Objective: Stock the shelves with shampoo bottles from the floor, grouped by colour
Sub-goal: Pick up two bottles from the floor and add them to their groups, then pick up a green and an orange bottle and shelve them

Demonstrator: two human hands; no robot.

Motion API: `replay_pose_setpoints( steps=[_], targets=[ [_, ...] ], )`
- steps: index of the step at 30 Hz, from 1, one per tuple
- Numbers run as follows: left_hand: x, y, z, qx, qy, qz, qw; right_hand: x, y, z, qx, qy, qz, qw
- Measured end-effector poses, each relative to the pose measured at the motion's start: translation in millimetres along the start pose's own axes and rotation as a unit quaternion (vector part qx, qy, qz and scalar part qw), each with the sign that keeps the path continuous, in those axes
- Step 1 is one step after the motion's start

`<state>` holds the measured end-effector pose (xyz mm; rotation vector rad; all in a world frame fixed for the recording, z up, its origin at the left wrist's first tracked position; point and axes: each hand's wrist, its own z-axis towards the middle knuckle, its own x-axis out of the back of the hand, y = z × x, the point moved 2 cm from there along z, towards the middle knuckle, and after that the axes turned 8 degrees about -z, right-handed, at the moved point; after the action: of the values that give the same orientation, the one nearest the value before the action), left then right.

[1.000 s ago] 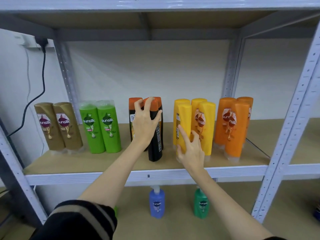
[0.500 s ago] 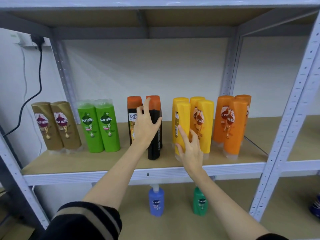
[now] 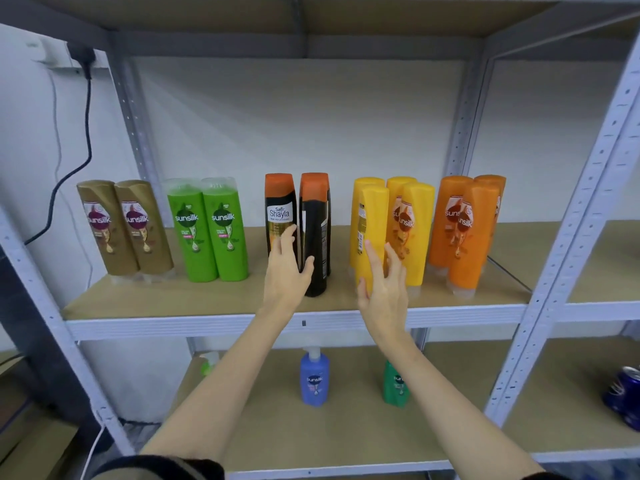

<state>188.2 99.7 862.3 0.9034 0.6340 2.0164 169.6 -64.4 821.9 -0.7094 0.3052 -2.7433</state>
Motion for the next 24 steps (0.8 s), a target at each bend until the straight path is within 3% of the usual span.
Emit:
replay_pose_setpoints(
  steps=[4,12,17,24],
  targets=[
    [17.0,-15.1,-48.4,-0.061,-0.016,0.045,0.997,5.6,-11.9,-37.7,0.037,-0.038,0.041,0.998],
    [51.9,-75.0,-142.9,0.031,-0.152,0.097,0.983,21.0,-20.3,-126.2,-0.02,-0.201,0.006,0.979],
    [69.6,-130.1,-205.0,0.167,-0.236,0.122,0.949,18.6,-24.3,-187.5,-0.112,-0.397,-0.006,0.911],
    [77.9,-233.5,-318.8,0.316,-0.269,0.118,0.902,-16.6,-11.4,-299.2,-0.168,-0.559,0.028,0.811]
  ],
)
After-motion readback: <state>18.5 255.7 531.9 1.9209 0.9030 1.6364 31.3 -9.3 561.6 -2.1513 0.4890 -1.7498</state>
